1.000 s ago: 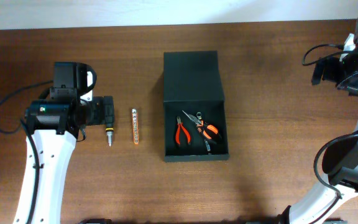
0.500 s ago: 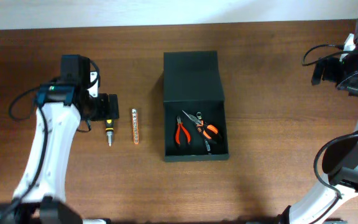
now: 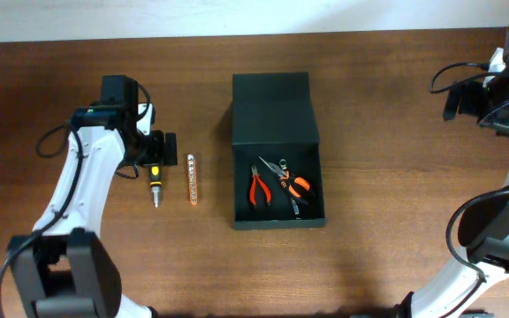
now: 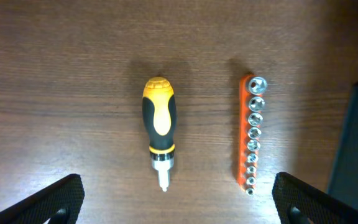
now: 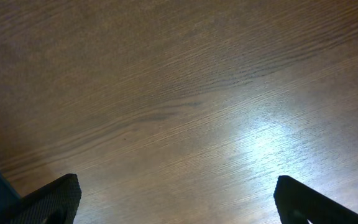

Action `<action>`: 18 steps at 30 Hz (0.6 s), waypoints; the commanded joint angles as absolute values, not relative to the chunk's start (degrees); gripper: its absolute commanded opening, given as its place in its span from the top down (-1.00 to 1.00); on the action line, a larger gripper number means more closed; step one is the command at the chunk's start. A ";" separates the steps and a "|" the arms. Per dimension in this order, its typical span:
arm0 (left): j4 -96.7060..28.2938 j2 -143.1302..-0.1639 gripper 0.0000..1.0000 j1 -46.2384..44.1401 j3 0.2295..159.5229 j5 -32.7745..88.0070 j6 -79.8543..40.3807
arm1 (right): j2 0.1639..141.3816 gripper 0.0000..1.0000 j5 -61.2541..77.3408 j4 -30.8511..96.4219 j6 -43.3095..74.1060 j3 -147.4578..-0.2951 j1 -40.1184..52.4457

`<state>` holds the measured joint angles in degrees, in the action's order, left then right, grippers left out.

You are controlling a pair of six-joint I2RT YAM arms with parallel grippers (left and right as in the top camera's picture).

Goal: Pack container
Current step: 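Lower the left gripper onto the screwdriver handle and close it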

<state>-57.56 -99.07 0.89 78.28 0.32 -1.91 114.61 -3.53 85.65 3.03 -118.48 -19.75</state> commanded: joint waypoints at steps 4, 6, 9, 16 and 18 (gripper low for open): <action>-56.16 -105.69 -0.98 1.17 78.78 1.32 -0.23 | 114.19 -0.98 -3.22 85.62 3.49 -118.28 -19.94; -55.42 -107.94 -0.99 1.43 78.78 1.34 -0.45 | 114.19 -0.98 -3.22 85.65 3.49 -118.28 -19.94; -54.92 -111.44 -0.99 2.85 78.78 1.34 -2.42 | 114.19 -0.98 -3.22 85.62 3.49 -118.28 -19.94; -55.70 -113.69 -0.98 7.31 78.67 1.34 -2.87 | 114.19 -0.98 -3.22 85.62 3.49 -118.28 -19.94; -55.68 -113.69 -0.99 8.36 78.65 1.37 -1.41 | 114.19 -0.98 -3.22 85.62 3.49 -118.28 -19.94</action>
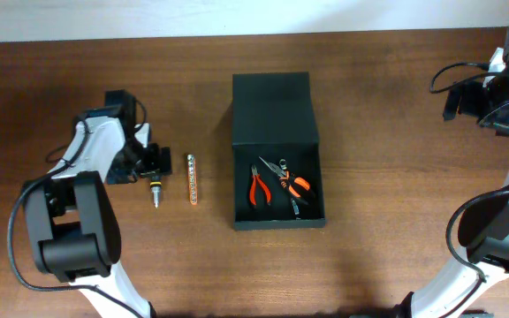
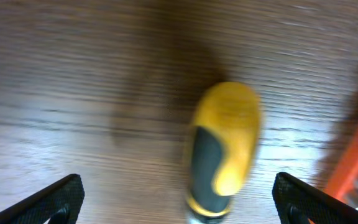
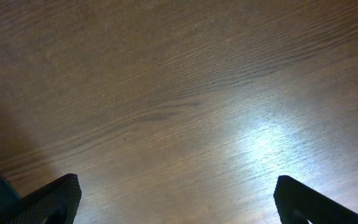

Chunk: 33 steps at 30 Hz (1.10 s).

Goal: Pack container
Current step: 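Lower the left gripper onto the screwdriver handle and close it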

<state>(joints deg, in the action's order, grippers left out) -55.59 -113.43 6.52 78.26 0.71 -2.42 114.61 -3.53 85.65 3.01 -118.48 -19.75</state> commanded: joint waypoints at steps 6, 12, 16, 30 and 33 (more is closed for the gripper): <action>-55.48 -113.69 -0.99 8.88 78.56 1.83 1.52 | 114.19 -0.98 -3.22 85.65 3.49 -118.28 -19.94; -54.68 -113.69 -0.99 7.03 78.56 1.74 1.54 | 114.19 -0.98 -3.22 85.65 3.49 -118.28 -19.94; -53.91 -113.69 -0.99 5.63 78.56 1.76 1.56 | 114.17 -0.98 -3.22 85.62 3.49 -118.28 -19.94; -49.63 -113.69 -0.99 5.50 74.22 1.78 4.45 | 114.17 -0.98 -3.22 85.62 3.49 -118.28 -19.94; -49.04 -113.69 -0.99 5.50 73.87 1.76 4.84 | 114.19 -0.98 -3.22 85.62 3.49 -118.28 -19.94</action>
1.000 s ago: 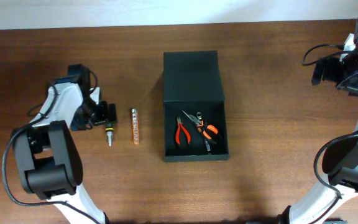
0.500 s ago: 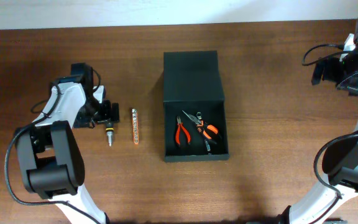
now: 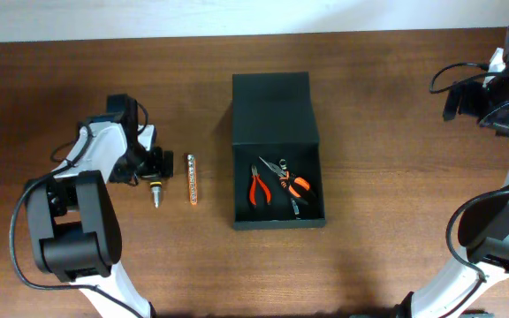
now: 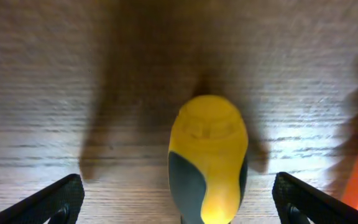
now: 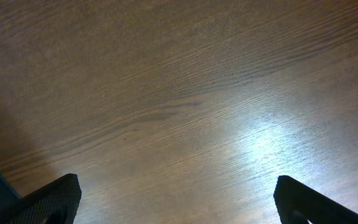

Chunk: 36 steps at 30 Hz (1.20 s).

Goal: Pack container
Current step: 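Lower the left gripper onto the screwdriver handle and close it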

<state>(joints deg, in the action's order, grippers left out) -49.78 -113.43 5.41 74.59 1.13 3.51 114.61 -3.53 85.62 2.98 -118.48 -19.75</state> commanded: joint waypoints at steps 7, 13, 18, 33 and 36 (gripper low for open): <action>-48.99 -114.28 -0.98 5.50 73.87 1.76 4.82 | 114.19 -0.98 -3.22 85.65 3.49 -118.28 -19.94; -49.19 -116.46 -0.99 5.50 73.87 1.78 4.82 | 114.19 -0.98 -3.22 85.65 3.49 -118.28 -19.94; -49.45 -117.27 -0.99 5.50 73.87 1.78 4.82 | 114.19 -0.98 -3.22 85.62 3.49 -118.28 -19.94; -49.69 -117.27 -0.54 5.50 73.87 1.83 3.03 | 114.17 -0.98 -3.22 85.62 3.49 -118.28 -19.94; -49.69 -117.25 -0.39 5.50 73.93 1.83 3.05 | 114.19 -0.98 -3.22 85.62 3.49 -118.28 -19.94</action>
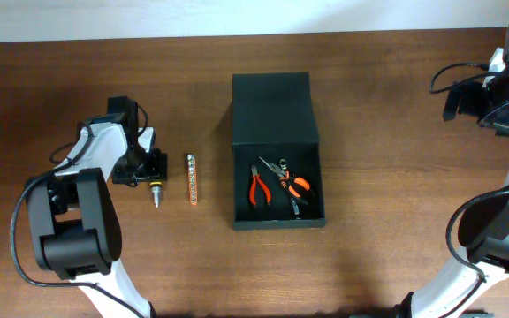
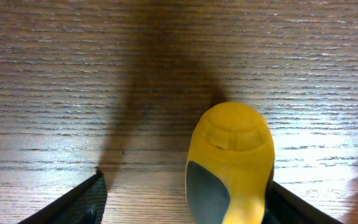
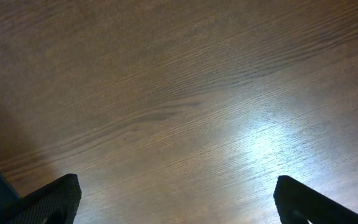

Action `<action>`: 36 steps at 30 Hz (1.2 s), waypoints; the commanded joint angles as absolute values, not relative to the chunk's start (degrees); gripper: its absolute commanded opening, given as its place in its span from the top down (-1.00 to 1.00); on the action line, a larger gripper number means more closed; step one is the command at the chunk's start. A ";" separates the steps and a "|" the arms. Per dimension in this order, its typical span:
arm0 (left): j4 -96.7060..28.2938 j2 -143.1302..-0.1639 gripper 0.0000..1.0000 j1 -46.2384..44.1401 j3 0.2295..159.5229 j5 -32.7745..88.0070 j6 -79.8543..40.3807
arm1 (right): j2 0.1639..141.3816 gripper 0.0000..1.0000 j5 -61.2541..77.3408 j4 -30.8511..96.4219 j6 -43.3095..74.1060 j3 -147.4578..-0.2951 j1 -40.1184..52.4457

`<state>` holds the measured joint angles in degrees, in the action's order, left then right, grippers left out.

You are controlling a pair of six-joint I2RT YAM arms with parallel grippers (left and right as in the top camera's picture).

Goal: Pack container
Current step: 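Lower the left gripper onto the screwdriver handle and close it, then lift the screwdriver and carry it right over the black box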

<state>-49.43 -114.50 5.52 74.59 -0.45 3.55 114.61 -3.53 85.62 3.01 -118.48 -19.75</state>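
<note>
A yellow-and-black screwdriver (image 1: 155, 187) lies on the table left of the open black box (image 1: 277, 212). My left gripper (image 1: 151, 166) is low over its handle (image 2: 232, 155). The gripper (image 2: 187, 200) is open, with the handle between its fingers. The right finger (image 2: 294, 208) lies against the handle, while the left finger (image 2: 82, 202) stands apart from it. An orange socket rail (image 1: 192, 178) lies between the screwdriver and the box. My right gripper (image 3: 179, 205) hangs open over bare wood at the far right, with nothing in it.
Orange-handled pliers (image 1: 258, 187) and a second orange-and-black tool (image 1: 292, 187) lie in the front half of the box. The box's lid (image 1: 271, 108) is folded back behind it. The right arm (image 1: 493, 97) is near the table's far right edge.
My left gripper's fingers have narrowed around the screwdriver handle, and the right finger is now against it. The screwdriver, socket rail, box and right arm are where they were.
My left gripper first hung open high above the screwdriver and socket rail. It was then low over the yellow handle, then had the handle between wide fingers. Now the fingers stand closer around it. The right arm has stayed still throughout.
</note>
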 commanded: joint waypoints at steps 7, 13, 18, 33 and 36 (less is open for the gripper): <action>-49.71 -117.25 -0.26 5.50 74.87 4.34 3.07 | 114.19 -0.98 -3.22 85.62 3.49 -118.28 -19.94; -50.43 -117.25 0.01 5.50 76.42 5.19 3.07 | 114.19 -0.98 -3.22 85.62 3.49 -118.28 -19.94; -50.85 -117.25 0.04 5.50 76.73 5.19 3.05 | 114.19 -0.98 -3.22 85.65 3.49 -118.28 -19.94; -50.78 -117.25 0.60 5.50 76.79 5.17 3.05 | 114.17 -0.98 -3.22 85.65 3.49 -118.28 -19.94; -50.78 -117.25 0.61 5.50 76.79 5.17 3.07 | 114.19 -0.98 -3.22 85.62 3.49 -118.28 -19.94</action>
